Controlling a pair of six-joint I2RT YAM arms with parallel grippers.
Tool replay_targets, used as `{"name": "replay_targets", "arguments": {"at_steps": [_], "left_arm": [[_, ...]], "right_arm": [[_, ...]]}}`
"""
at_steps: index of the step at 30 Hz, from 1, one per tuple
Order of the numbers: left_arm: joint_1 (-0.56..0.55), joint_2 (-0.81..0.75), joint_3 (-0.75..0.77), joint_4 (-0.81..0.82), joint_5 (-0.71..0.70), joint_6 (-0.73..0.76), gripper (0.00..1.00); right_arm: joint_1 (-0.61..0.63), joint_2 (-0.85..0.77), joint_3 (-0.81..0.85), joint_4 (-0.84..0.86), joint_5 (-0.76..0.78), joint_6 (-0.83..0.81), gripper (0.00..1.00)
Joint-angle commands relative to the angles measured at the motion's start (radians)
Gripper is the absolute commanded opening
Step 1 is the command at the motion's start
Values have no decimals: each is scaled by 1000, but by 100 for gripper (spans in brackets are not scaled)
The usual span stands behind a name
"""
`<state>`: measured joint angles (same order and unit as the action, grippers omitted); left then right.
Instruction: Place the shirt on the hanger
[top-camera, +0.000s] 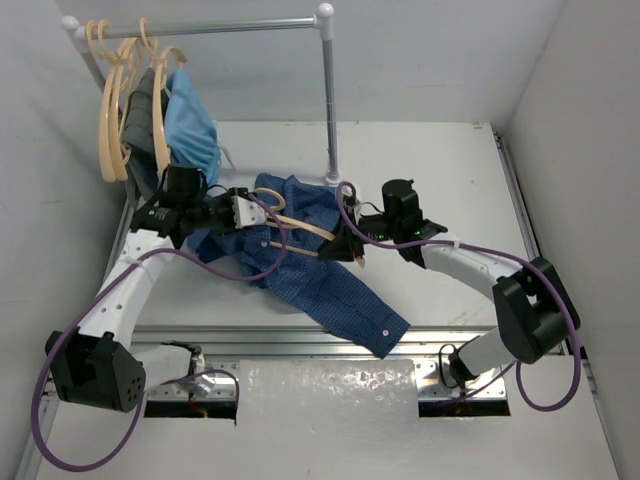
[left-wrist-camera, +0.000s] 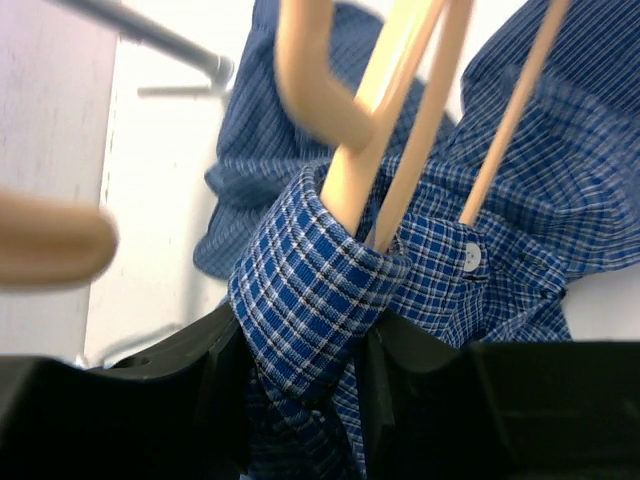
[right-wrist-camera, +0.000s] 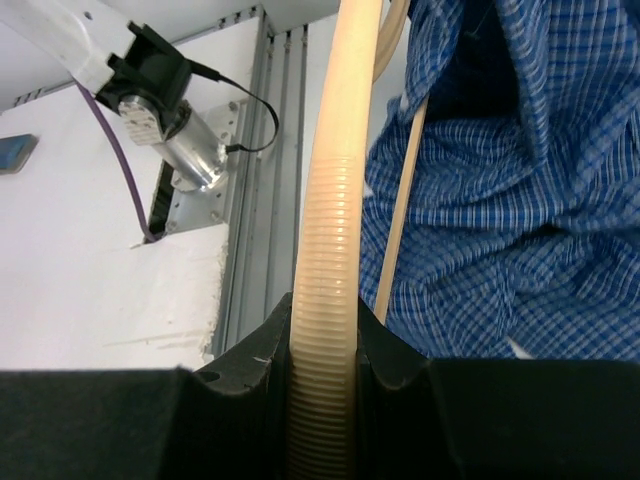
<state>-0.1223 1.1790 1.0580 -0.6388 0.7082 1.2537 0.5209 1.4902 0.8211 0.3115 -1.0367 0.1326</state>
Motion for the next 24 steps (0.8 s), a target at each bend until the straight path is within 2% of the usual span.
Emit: {"name": "replay_targets", "arguments": {"at_steps": [1, 7, 10, 11, 13, 14, 15, 17, 18, 19, 20, 24], "left_arm": [[-8, -13, 85, -59, 233, 1, 35], [-8, -15, 128, -107, 293, -8, 34], [-8, -16, 96, -101, 264, -5, 18], [-8, -18, 89, -95, 246, -19, 0], [-8, -24, 70, -23, 192, -119, 0], [-8, -25, 62, 11, 166, -164, 0], [-8, -31, 45, 98, 136, -218, 0], [-8, -39, 27, 195, 21, -363, 0], [-7, -45, 13, 256, -8, -394, 0], [-8, -47, 10, 272, -53, -431, 0], [-8, -51, 11, 283, -65, -447, 0], [-8, -71, 2, 307, -120, -517, 0]], "right_arm": [[10, 5, 98, 103, -71, -41, 0], [8, 33, 135, 123, -66, -39, 0], [10, 33, 130, 149, -51, -30, 0], [10, 33, 130, 153, -39, -30, 4], [8, 33, 133, 147, 33, -27, 22], [7, 35, 136, 135, 67, -27, 40], [7, 39, 142, 98, 143, -27, 52], [2, 39, 151, 66, 228, -7, 69], [1, 38, 153, 46, 294, 4, 81], [-5, 35, 150, 43, 319, 30, 88], [-5, 27, 147, 40, 364, 42, 99], [-10, -13, 122, 31, 510, 104, 99]]}}
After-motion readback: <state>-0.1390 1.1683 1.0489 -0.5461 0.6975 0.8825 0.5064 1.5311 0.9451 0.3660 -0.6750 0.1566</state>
